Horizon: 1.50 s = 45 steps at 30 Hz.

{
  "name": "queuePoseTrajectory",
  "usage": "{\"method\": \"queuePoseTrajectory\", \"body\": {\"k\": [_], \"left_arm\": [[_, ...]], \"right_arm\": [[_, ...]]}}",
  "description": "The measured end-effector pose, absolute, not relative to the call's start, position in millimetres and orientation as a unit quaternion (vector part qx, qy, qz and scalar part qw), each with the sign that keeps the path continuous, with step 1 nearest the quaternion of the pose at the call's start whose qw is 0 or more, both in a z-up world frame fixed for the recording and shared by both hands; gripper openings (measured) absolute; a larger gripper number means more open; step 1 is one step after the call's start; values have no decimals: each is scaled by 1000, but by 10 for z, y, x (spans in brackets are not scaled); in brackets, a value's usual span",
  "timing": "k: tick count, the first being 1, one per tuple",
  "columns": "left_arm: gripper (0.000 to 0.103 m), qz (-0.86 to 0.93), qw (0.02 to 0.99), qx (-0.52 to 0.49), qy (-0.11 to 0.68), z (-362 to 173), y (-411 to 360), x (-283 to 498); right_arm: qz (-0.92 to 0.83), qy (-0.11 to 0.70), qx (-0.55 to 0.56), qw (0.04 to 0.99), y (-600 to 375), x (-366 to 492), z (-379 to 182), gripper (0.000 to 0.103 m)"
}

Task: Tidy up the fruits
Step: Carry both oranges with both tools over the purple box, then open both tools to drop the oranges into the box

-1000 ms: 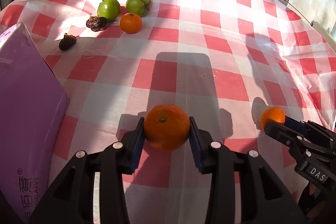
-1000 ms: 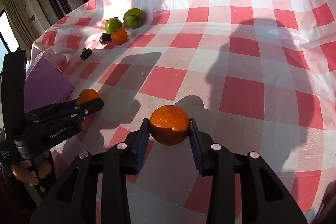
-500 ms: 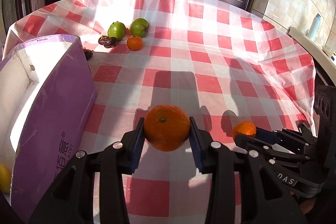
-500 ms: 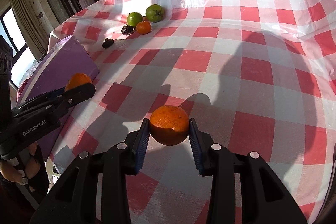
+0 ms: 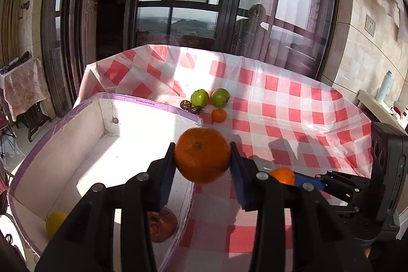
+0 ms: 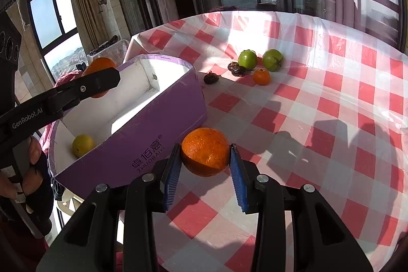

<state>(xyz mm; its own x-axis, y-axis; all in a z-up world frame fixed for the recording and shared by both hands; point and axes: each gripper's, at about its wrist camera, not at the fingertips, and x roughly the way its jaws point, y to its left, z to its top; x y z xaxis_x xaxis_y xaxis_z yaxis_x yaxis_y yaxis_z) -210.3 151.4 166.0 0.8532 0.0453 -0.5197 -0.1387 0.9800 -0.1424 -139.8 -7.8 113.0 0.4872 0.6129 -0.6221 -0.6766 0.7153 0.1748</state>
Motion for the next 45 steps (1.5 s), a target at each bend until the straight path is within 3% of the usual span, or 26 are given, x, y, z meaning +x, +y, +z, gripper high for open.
{"method": "queuePoseTrajectory", "body": {"k": [10,16,27,40,43,45], "left_arm": [[40,168,937,-72,299,1572,2566,-2109],[40,168,905,-93,380,1257,3000,-1967],[40,120,819,-13,561,687,3084,-1323],[41,102,772,-43,626,309,3217,-1168],[42,106,766,-43,632,276,3232,-1165],[51,111,763,-48,635,265,3247,-1169]], "right_arm": [[475,304,-91,820,1112,-1400,1485,38],[476,336,-177,793,1790,-1280,1296,38],[428,424,-373,706,2343,-977,593,38],[431,476,-415,644,2319,-864,314,39],[431,476,-406,650,2280,-853,344,49],[437,471,-400,654,2259,-858,393,66]]}}
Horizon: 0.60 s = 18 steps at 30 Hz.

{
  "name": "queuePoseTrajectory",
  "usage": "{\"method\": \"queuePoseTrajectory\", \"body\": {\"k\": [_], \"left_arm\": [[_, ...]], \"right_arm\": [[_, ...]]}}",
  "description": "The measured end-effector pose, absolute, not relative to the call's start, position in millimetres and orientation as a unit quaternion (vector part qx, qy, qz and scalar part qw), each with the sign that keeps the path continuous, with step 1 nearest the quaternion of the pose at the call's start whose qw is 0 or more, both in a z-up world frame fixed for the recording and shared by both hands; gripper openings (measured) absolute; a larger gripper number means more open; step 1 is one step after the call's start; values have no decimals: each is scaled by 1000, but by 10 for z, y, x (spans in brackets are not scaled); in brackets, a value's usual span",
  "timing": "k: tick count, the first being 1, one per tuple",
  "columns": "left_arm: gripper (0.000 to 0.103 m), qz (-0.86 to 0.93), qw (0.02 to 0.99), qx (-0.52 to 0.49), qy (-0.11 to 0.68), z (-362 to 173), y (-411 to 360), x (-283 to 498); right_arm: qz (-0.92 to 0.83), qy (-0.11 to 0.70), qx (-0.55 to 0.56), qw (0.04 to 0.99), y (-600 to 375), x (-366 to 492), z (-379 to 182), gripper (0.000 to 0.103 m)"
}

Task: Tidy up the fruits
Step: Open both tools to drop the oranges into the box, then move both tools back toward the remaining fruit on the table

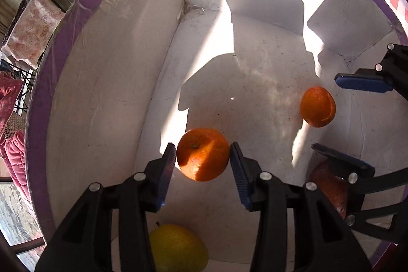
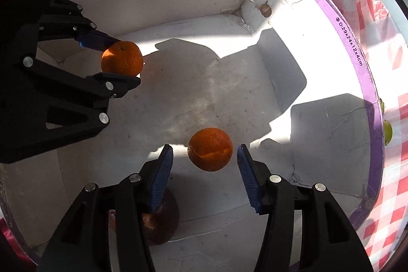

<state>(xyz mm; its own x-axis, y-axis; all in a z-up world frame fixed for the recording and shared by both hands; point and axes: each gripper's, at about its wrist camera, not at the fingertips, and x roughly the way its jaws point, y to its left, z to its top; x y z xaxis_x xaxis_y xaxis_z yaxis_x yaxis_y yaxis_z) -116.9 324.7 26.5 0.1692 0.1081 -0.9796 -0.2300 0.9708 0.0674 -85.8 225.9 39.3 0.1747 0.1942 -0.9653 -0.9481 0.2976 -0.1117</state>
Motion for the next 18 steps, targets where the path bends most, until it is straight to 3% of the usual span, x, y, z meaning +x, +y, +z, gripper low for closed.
{"method": "queuePoseTrajectory", "body": {"k": [4,8,11,18], "left_arm": [[88,128,768,-42,626,291,3238,-1145],[93,140,767,-35,625,303,3214,-1145],[93,178,785,-16,594,480,3149,-1150],[97,280,883,22,376,1760,2650,-1402]], "right_arm": [[437,459,-391,667,2192,-855,460,76],[431,434,-373,698,2112,-888,571,85],[440,402,-352,722,1945,-974,755,86],[433,238,-260,830,1346,-1197,1673,87]]}}
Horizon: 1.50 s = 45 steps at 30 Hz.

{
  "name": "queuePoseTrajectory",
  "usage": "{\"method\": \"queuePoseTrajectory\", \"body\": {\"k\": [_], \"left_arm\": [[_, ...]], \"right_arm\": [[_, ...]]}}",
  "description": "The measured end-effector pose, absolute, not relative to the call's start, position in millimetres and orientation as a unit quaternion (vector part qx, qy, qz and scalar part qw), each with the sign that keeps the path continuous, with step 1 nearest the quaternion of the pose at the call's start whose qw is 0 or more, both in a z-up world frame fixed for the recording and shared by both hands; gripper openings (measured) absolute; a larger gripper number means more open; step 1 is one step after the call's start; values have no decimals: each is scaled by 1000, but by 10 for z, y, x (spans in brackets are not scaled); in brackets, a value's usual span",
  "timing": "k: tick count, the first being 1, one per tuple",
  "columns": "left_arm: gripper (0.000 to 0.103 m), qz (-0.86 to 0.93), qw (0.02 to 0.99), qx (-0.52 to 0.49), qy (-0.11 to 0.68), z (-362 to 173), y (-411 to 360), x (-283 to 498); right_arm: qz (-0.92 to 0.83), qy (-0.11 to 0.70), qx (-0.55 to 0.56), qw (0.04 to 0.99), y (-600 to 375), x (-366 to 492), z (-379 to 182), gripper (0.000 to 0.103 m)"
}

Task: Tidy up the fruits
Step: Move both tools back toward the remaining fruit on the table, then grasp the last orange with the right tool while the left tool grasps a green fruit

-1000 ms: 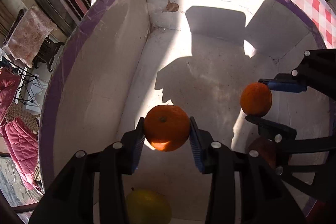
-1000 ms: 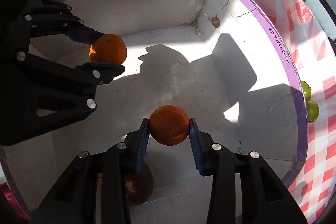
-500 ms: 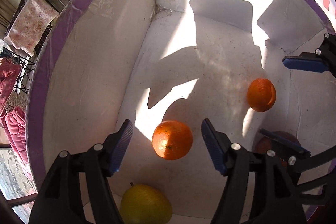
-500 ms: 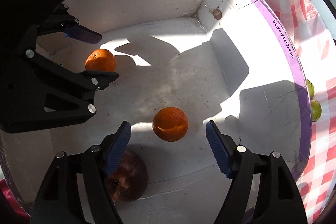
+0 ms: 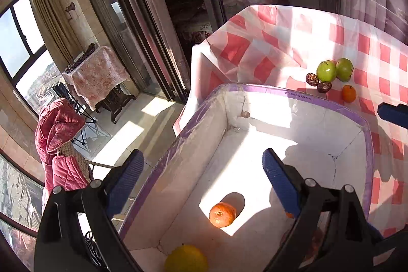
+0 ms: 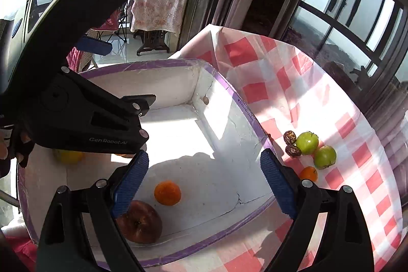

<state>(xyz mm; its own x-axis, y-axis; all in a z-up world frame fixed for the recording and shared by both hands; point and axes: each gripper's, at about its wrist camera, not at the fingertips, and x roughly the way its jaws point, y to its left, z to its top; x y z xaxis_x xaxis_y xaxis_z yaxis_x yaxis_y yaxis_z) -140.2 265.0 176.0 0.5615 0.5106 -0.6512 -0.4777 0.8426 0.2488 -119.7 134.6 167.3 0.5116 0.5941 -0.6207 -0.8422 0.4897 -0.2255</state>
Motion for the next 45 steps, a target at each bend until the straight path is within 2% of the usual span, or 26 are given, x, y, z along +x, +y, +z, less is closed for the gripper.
{"method": "queuePoseTrajectory", "body": {"k": [1,6,8,10,13,16,19,23,28,36,45], "left_arm": [[102,284,898,28,334,1949,2527,-1462],[101,252,951,94,151,2639,1550,-1579],[101,216,964,118,104,2693,1059,-1553],[101,155,975,129,88,2623,602,-1515],[101,53,984,131,110,2290,34,-1355],[101,-11,976,129,173,1751,-378,-1093],[102,-18,969,84,231,1166,-449,-735],[101,2,952,29,303,652,-291,-361],[101,24,938,3,345,298,-116,-124],[101,21,919,-52,391,145,177,-97],[101,-22,905,-118,407,37,375,-69]], "right_arm": [[434,218,-231,843,1209,-1164,1814,87],[369,118,-107,916,304,-1044,2148,87],[318,121,-88,936,-19,-919,2092,87],[286,156,-67,943,-320,-685,1871,87],[241,226,-13,944,-770,-329,1438,87],[195,280,27,940,-1177,-129,980,87],[145,319,23,936,-1404,83,612,87],[118,338,48,933,-1641,291,321,87],[110,365,81,921,-1700,637,145,87],[148,375,60,913,-1387,990,117,87],[268,388,-44,881,-405,1485,100,87]]}}
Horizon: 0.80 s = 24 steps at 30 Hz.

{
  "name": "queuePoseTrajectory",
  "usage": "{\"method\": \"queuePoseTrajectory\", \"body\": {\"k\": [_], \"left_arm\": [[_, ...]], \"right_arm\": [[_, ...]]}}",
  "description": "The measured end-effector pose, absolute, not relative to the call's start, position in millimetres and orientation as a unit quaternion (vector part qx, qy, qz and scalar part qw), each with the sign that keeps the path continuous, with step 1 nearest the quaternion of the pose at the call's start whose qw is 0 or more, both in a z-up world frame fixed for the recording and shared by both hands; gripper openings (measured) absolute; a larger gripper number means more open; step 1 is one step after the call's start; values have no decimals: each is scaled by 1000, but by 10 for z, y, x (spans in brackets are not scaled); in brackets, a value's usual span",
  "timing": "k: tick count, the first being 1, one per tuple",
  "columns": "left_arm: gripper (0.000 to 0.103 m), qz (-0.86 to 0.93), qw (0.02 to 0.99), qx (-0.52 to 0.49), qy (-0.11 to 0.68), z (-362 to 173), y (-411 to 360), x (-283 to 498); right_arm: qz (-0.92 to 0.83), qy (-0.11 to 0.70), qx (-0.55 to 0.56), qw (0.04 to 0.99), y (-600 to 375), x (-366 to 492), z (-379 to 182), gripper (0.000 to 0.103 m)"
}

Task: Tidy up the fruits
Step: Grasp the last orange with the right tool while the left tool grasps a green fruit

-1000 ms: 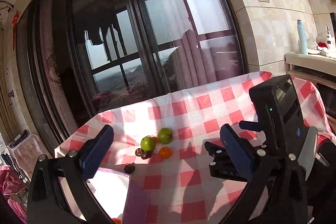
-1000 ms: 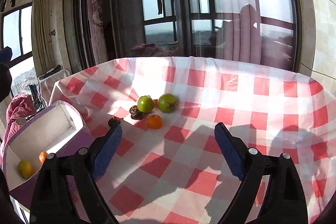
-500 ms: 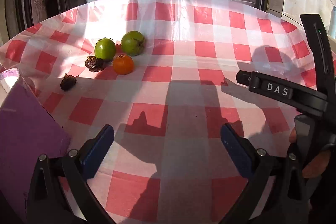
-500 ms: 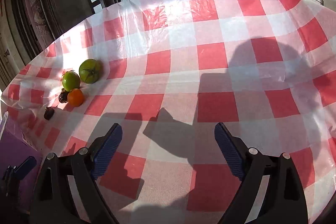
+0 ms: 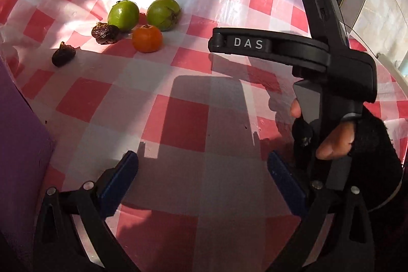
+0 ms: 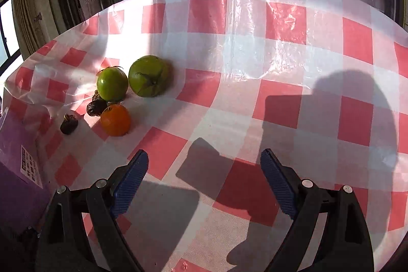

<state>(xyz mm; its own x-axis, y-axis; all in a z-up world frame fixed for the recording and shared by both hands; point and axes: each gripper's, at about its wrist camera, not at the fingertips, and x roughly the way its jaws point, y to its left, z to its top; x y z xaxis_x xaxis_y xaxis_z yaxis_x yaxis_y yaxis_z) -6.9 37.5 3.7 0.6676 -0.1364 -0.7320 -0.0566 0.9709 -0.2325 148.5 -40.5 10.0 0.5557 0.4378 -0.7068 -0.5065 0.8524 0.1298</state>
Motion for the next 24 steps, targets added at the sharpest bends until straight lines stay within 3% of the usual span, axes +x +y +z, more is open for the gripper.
{"method": "queuePoseTrajectory", "body": {"k": [10,13,14,15,16,24], "left_arm": [[101,-36,906,-149,395,53,446,-149],[101,-37,906,-153,393,59,447,-168],[101,-37,906,-153,393,61,445,-173],[101,-37,906,-153,393,60,440,-179],[101,-36,906,-152,394,60,435,-179],[101,-19,902,-151,404,57,461,-80]], "right_arm": [[374,403,-193,813,898,1622,-42,75],[384,404,-187,809,921,1657,-49,72],[383,401,-183,812,894,1662,-44,65],[383,397,-178,815,858,1665,-36,48],[385,399,-171,815,808,1672,-32,44],[274,406,-94,867,-212,1552,9,43]]}}
